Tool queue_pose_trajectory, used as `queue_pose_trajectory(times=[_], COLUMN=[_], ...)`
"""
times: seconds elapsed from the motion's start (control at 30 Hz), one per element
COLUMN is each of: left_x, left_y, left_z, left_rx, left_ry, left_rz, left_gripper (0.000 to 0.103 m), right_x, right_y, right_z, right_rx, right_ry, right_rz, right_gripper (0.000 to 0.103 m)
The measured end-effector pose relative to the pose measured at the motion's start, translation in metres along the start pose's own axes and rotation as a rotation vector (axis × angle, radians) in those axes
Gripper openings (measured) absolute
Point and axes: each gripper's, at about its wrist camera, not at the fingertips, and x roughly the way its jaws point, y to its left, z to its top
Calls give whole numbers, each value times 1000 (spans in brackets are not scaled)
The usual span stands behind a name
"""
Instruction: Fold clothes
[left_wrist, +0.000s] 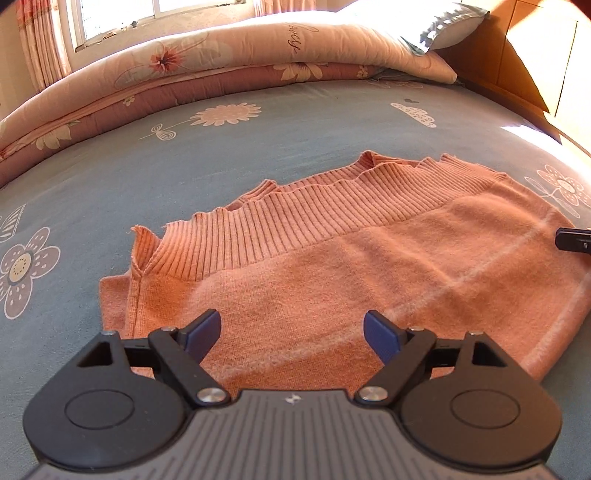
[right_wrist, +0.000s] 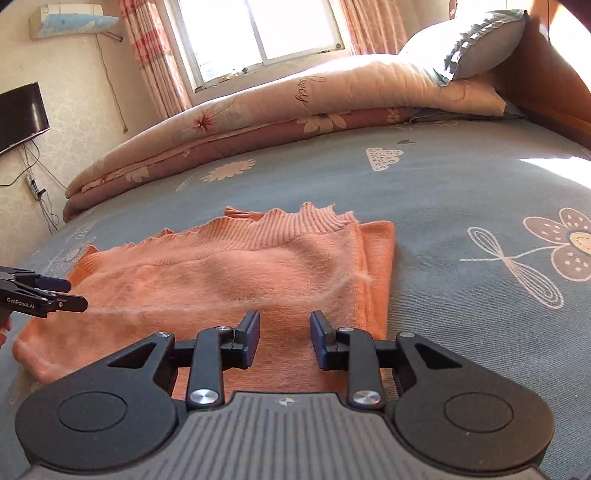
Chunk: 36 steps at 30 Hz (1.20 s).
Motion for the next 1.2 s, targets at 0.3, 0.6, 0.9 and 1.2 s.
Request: queue_pose_trajectory(times=[0.3, 0.6, 0.9, 1.2], left_x=[5, 25, 83, 98], left_y=[0, -135, -242, -273], left_z=[7, 98, 126, 123], left_rx=[-97, -31, -20, -15], left_ry=[11, 8, 96, 104], left_rz=[-12, -352, -457, -499], left_gripper=[88, 89, 89, 92], right_x=[-19, -9, -29, -44], right_y=[-2, 21, 15, 16], right_z=[0, -22, -31, -34], right_rx=[10, -167, -181, -190], right_ry=[-2, 131, 145, 87], right_rz=[-41, -64, -14, -21], right_gripper=[35, 50, 51, 60])
